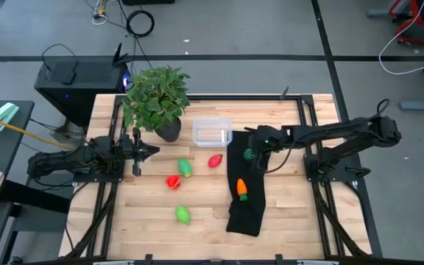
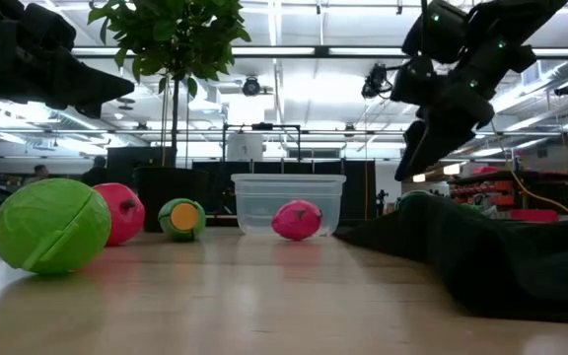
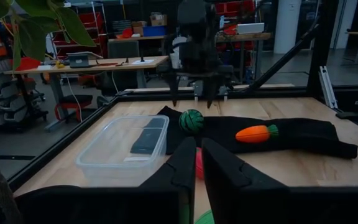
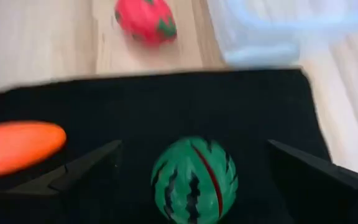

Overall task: Pick and placing Produce into tupperware
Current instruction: Put the green watermelon into the transparent bin

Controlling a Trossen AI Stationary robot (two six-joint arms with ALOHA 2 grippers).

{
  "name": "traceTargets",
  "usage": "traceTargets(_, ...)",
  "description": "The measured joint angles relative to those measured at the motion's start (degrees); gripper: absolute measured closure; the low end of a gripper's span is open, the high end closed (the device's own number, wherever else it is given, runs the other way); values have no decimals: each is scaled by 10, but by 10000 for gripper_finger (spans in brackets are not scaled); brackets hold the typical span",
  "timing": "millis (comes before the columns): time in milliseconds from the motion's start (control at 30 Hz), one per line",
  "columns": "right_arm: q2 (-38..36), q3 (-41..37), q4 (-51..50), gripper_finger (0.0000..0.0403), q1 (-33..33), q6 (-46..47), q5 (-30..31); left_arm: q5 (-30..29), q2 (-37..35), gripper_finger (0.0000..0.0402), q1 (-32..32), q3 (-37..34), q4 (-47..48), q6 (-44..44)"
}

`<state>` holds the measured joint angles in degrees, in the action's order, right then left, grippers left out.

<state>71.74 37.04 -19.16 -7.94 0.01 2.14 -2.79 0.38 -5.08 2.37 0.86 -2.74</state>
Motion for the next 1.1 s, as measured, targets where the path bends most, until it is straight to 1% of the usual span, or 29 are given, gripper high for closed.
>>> traceTargets(267,46,0,-17,11,0,-6,22,0,0,366,0,0,0,0)
traceTargets(400,58,0,-14,11,-2,-12,24,0,0,361,0,0,0,0)
traceTargets(567,83,0,-12,14,-3,-13,24,0,0,365,0,0,0,0)
traceTargets(800,99,0,5,18,-3,-17,24,0,0,371,0,0,0,0)
traceTargets(1100,113,0,19,19,-3,-15,23,0,0,361,0,0,0,0)
